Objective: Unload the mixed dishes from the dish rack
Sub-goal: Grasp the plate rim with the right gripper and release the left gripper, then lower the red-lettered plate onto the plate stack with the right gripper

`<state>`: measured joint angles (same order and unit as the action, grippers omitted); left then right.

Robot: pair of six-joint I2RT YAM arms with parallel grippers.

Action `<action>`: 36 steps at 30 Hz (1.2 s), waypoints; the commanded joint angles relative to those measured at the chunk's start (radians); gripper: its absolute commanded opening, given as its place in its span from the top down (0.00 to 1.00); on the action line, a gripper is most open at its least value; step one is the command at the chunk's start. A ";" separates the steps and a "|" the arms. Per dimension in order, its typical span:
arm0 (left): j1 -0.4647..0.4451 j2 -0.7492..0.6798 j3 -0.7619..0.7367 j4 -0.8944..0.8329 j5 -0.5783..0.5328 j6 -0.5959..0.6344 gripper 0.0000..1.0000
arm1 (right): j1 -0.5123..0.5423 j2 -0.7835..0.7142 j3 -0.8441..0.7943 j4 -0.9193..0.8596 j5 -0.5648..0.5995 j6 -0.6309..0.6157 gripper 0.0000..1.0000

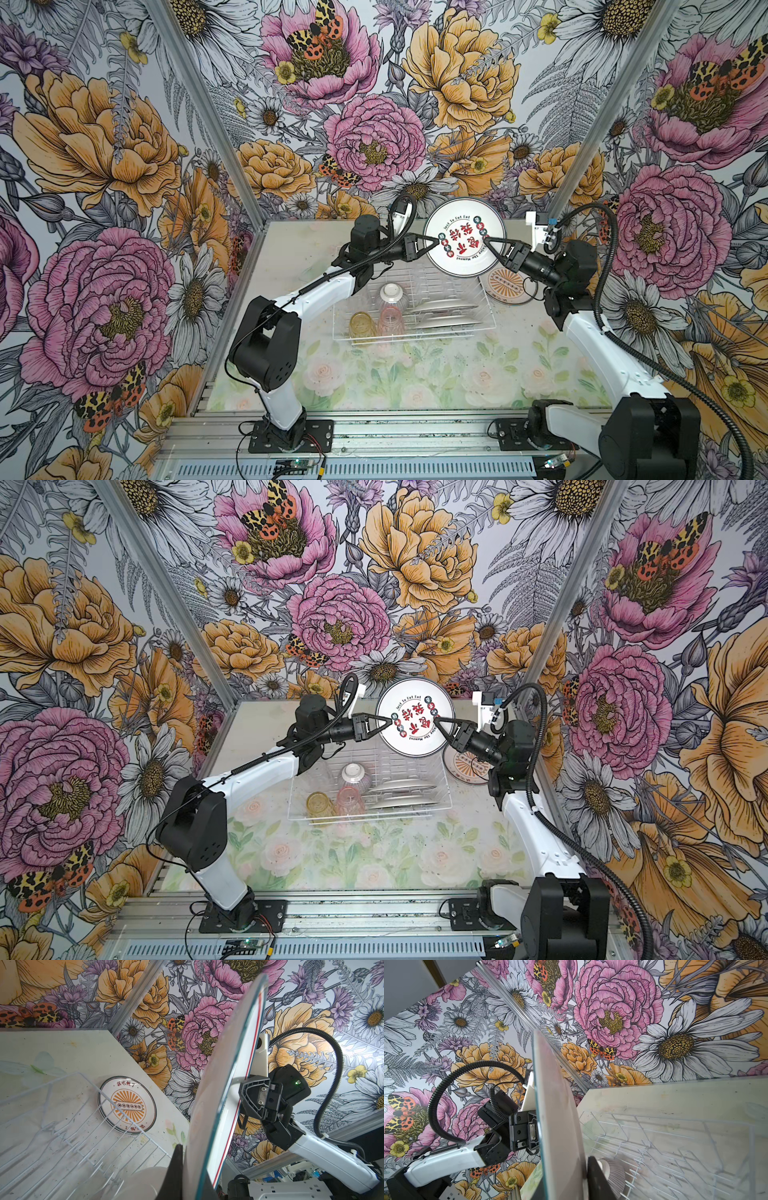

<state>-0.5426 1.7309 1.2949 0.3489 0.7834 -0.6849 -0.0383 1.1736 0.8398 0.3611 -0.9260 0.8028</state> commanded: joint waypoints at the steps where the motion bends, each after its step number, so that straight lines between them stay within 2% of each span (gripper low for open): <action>1: -0.018 0.005 0.052 0.065 0.027 -0.008 1.00 | 0.010 -0.001 0.005 0.052 -0.016 0.019 0.91; 4: -0.020 0.009 0.055 0.065 0.029 -0.010 0.97 | 0.011 -0.002 0.007 0.047 -0.010 0.021 1.00; 9: -0.026 0.001 0.055 0.035 0.022 0.013 0.78 | 0.009 -0.005 0.009 0.036 0.002 0.020 1.00; 13: -0.033 -0.019 0.055 -0.027 0.016 0.068 0.72 | 0.004 -0.006 0.013 0.024 0.019 0.023 1.00; 14: -0.033 -0.025 0.055 -0.050 0.011 0.087 0.67 | -0.001 -0.006 0.015 0.021 0.026 0.027 1.00; 17: -0.033 -0.054 0.054 -0.165 -0.030 0.176 0.67 | -0.036 -0.009 0.013 0.015 0.048 0.045 1.00; 24: -0.031 -0.159 0.012 -0.450 -0.211 0.385 0.67 | -0.214 -0.017 -0.018 -0.049 0.113 0.078 1.00; 31: -0.085 -0.270 0.005 -0.736 -0.489 0.622 0.67 | -0.342 0.000 -0.029 -0.340 0.273 -0.095 1.00; 34: -0.110 -0.289 0.003 -0.805 -0.576 0.674 0.67 | -0.387 0.027 -0.050 -0.383 0.314 -0.126 1.00; 36: -0.116 -0.293 0.001 -0.828 -0.596 0.689 0.67 | -0.414 0.052 -0.066 -0.384 0.320 -0.129 1.00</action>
<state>-0.6510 1.4517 1.3106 -0.3637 0.3096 -0.0883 -0.4282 1.2030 0.7883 0.0109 -0.6537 0.7223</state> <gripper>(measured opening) 0.331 0.102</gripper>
